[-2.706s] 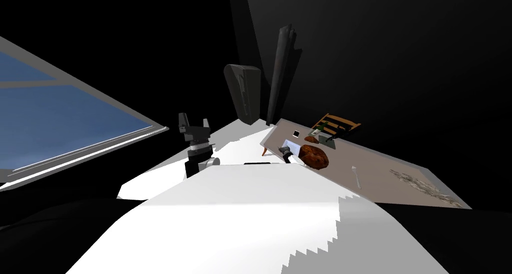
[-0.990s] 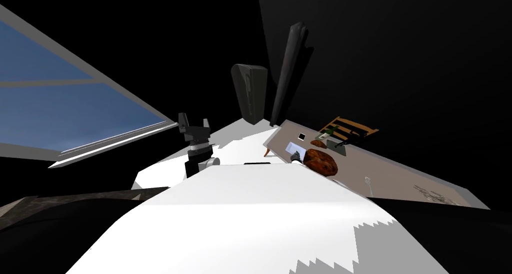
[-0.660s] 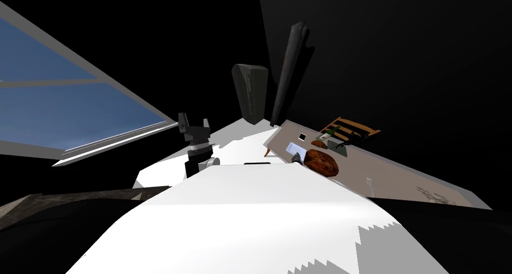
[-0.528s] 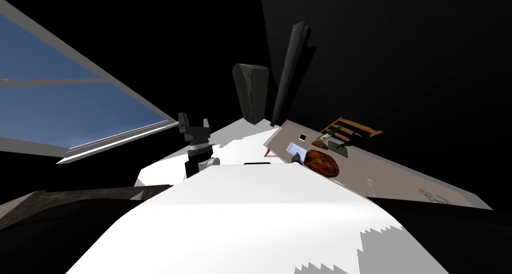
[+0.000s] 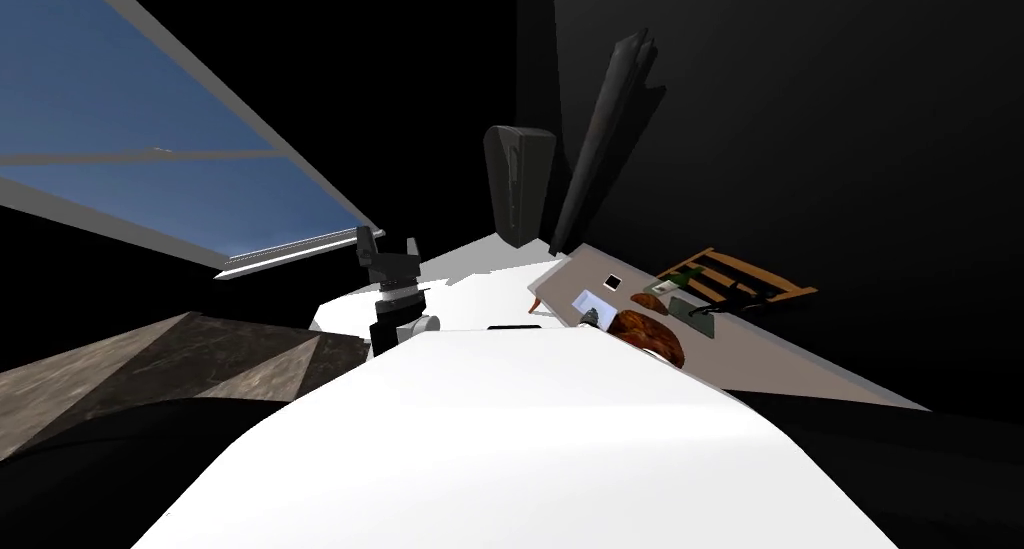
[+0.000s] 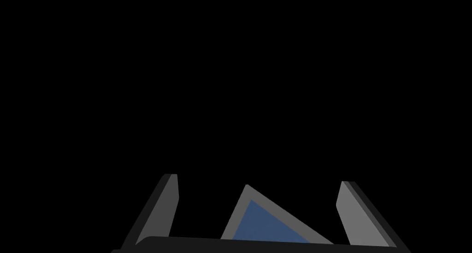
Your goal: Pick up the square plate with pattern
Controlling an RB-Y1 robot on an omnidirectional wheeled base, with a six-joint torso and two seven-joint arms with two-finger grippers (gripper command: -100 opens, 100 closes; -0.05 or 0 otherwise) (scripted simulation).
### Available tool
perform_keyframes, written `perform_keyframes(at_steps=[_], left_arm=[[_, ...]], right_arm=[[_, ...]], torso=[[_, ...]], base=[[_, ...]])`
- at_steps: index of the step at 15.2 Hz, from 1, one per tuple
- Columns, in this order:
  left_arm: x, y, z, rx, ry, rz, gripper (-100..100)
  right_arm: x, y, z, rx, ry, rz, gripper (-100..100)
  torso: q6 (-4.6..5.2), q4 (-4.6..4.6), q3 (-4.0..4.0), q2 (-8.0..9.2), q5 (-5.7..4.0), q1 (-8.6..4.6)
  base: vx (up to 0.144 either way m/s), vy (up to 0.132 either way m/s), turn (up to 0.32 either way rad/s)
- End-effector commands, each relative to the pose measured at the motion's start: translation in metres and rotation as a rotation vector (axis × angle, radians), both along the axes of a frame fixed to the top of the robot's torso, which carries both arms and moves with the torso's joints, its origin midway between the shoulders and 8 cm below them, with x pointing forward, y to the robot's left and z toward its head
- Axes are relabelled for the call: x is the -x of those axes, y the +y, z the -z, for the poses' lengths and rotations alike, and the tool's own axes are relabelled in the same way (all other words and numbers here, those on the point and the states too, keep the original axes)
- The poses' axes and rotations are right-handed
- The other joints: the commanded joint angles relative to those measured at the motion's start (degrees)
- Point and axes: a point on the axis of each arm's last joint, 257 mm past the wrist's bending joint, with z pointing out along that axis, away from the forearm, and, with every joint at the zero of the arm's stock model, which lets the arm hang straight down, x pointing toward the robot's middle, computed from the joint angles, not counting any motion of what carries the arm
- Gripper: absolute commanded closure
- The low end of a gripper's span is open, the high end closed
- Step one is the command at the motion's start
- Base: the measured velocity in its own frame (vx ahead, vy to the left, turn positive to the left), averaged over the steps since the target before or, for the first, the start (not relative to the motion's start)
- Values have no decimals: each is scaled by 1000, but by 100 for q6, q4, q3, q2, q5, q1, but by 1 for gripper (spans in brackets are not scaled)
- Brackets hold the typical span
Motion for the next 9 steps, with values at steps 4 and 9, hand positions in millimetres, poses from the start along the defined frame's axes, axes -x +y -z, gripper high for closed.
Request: perform_keyframes(at_steps=[4, 9], left_arm=[[0, 0, 0, 0, 0, 0, 0], [0, 0, 0, 0, 0, 0, 0]], right_arm=[[1, 1, 1, -2, 2, 0, 100], [-4, -5, -5, 1, -1, -50, 100]], torso=[[0, 1, -9, -20, 16, 35], [10, -11, -26, -45, 15, 76]], base=[[-9, -15, 2], [46, 71, -196]])
